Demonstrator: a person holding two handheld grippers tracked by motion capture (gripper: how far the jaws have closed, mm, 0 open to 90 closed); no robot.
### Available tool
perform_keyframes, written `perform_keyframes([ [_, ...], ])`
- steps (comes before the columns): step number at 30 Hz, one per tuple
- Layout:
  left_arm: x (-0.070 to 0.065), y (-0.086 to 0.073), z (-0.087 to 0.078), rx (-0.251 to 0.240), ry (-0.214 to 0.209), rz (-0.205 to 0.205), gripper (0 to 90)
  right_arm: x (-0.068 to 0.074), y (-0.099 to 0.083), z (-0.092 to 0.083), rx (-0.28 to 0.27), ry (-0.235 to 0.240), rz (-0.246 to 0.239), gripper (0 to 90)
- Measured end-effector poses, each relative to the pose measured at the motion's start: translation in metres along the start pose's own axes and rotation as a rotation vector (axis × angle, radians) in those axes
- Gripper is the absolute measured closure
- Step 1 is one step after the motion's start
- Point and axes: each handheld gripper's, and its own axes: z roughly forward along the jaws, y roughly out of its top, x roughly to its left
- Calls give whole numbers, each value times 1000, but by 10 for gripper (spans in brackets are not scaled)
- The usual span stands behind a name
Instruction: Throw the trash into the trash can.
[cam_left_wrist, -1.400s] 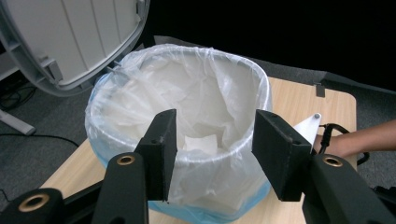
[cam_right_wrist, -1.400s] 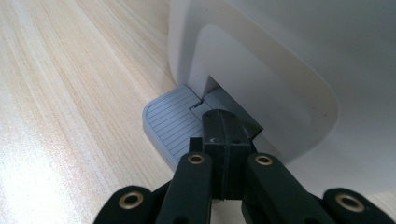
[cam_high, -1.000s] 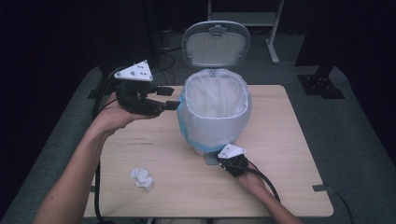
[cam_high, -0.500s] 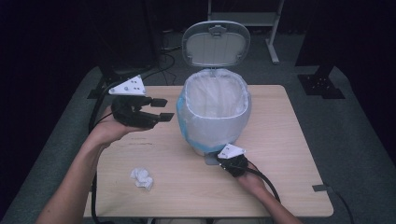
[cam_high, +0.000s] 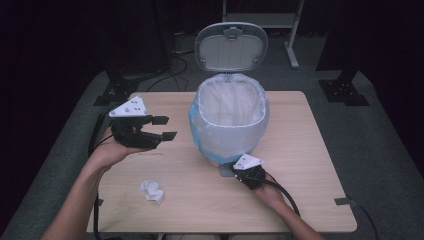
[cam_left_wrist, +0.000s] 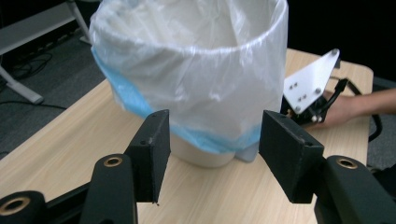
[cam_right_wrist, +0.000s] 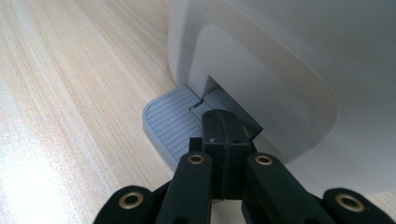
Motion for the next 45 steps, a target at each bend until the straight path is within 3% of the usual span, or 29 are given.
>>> perform_keyframes([
  [13,-5,-27,-1,20,1,7,398,0,0,0,0,-3,-1,900],
  [22,-5,-46,2,23,-3,-20,380,0,0,0,-1,-1,4,900],
  [45,-12,-80,5,33,0,-46,343,1,1,0,6,-6,5,900],
])
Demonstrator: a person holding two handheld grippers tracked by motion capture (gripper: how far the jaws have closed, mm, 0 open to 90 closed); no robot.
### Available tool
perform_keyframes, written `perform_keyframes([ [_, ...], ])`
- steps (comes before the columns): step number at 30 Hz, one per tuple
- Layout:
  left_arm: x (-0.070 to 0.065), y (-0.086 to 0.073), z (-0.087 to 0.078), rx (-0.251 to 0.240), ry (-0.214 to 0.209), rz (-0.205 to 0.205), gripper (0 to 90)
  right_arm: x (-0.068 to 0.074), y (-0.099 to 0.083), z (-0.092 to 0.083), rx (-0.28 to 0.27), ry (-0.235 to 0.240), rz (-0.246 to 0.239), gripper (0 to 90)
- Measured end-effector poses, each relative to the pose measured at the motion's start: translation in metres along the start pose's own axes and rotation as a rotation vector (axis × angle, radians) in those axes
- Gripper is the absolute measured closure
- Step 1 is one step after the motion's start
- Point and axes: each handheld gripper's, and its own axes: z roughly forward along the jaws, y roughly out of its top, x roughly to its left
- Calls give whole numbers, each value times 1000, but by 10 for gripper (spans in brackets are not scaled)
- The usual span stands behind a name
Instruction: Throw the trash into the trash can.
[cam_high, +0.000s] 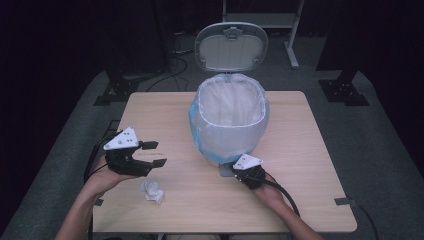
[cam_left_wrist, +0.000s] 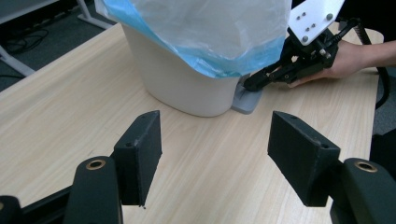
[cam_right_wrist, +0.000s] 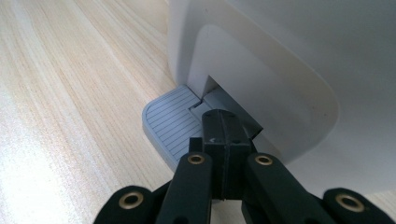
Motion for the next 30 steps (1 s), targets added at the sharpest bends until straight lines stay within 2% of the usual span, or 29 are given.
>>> perform_keyframes([
  [8,0,-13,5,10,3,-15,310,0,0,0,1,1,0,900],
  [30,-6,-40,10,37,2,-13,285,1,0,0,0,-5,-8,900],
])
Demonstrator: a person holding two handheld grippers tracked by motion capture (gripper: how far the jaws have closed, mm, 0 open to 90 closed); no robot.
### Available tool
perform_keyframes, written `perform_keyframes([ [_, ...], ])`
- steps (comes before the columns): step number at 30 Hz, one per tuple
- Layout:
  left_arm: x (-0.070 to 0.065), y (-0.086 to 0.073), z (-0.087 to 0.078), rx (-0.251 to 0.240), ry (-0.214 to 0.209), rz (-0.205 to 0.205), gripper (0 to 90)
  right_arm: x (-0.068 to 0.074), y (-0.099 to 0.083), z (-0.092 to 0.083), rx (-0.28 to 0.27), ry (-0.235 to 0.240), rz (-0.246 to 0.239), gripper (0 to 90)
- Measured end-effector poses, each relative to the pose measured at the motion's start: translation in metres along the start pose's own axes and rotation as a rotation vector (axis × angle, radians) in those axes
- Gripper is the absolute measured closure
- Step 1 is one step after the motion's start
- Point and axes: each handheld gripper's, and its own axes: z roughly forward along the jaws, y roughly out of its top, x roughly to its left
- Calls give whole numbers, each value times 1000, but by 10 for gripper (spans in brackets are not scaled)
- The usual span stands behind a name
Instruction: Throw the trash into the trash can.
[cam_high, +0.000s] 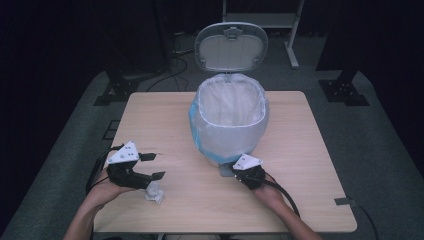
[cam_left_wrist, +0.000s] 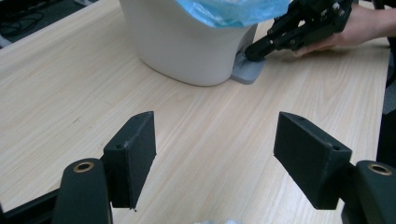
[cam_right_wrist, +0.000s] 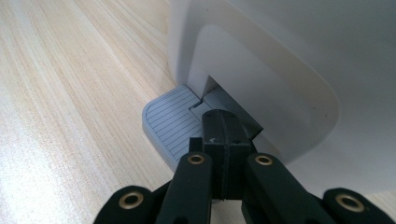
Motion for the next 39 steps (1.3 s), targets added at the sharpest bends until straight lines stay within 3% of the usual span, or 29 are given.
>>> perform_keyframes([
  [13,-2,-16,9,30,-1,9,271,0,0,0,1,-1,0,900],
  [22,-3,-30,20,93,-16,26,272,0,0,0,1,1,-2,900],
  [31,-8,-54,16,146,-6,21,279,0,0,0,1,2,-2,900],
  [39,-8,-68,26,220,-40,13,419,0,0,0,-1,0,-3,900],
])
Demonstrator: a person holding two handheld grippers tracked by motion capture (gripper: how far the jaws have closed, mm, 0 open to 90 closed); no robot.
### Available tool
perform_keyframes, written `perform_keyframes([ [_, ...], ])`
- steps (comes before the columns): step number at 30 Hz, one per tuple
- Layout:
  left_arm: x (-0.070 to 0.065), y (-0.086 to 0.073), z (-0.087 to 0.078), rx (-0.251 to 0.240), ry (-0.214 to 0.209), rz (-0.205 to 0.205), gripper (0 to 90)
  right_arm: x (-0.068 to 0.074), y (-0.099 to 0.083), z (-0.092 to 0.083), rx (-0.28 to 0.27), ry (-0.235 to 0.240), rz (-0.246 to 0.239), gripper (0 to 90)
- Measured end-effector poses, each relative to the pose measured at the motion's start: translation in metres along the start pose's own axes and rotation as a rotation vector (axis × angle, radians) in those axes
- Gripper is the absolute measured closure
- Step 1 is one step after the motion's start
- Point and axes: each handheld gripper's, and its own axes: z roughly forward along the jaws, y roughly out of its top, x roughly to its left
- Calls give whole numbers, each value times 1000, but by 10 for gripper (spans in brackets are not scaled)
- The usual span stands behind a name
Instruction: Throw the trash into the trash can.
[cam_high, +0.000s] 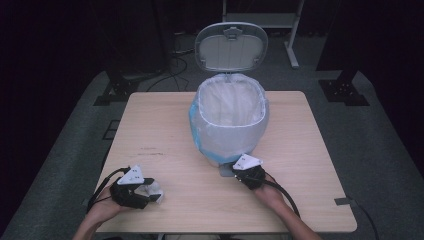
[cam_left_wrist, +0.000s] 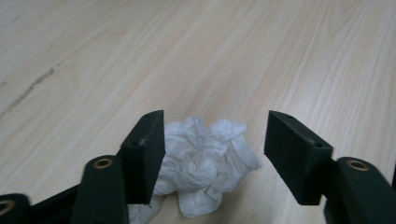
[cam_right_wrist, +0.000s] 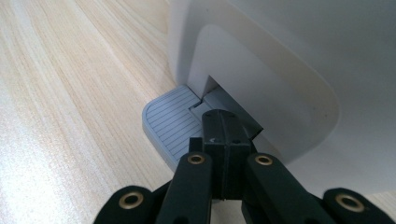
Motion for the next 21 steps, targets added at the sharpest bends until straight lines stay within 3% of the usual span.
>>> perform_keyframes([
  [8,6,-10,12,51,-23,-17,547,0,0,0,0,4,7,900],
  [21,9,-12,16,45,29,-53,793,0,0,0,-2,6,6,900],
])
